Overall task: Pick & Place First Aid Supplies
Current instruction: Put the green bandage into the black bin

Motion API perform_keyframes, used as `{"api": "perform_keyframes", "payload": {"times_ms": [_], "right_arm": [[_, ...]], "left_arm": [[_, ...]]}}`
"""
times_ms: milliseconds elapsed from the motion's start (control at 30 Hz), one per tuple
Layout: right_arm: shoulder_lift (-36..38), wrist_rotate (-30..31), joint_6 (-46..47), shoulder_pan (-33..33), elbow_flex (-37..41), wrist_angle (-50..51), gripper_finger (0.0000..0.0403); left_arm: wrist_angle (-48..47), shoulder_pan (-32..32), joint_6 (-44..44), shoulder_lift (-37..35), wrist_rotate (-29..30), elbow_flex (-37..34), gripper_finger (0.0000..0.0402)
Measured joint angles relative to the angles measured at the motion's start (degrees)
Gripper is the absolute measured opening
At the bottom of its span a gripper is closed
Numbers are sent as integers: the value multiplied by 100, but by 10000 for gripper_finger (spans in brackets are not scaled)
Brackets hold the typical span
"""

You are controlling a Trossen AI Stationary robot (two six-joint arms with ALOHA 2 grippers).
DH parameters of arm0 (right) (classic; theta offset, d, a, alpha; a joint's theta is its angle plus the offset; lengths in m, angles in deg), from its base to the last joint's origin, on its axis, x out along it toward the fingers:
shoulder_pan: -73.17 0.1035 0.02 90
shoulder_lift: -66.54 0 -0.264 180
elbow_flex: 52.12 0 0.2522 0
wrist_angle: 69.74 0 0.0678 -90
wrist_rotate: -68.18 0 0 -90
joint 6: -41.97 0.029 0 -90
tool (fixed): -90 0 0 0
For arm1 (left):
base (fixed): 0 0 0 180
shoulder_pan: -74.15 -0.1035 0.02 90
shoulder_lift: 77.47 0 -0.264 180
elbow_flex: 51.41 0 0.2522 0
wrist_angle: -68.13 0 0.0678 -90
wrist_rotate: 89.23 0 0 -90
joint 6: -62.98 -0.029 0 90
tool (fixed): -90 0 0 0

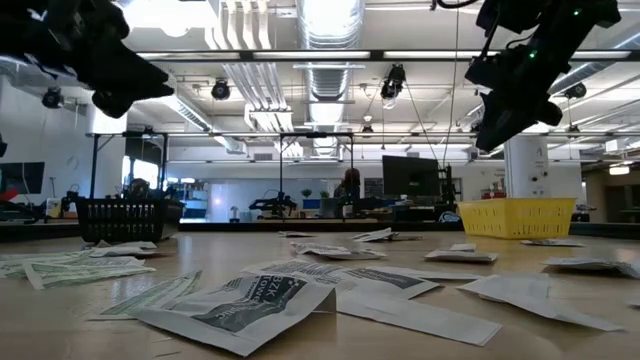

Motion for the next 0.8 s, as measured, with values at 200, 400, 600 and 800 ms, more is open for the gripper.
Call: {"api": "perform_keyframes", "payload": {"times_ms": [200,400,600,800], "right_arm": [[12,2,-52,0,2,0,77],[11,4,-295,-2,4,0,82],[13,4,-304,0,4,12,89],[13,4,-369,-1,7,24,80]], "left_arm": [[-1345,9,863,1267,-864,955,143],[-1722,211,1629,2366,-1684,1596,142],[-2081,799,2379,3162,-1961,2150,142],[-2065,1613,3679,3664,-1814,2539,142]]}}
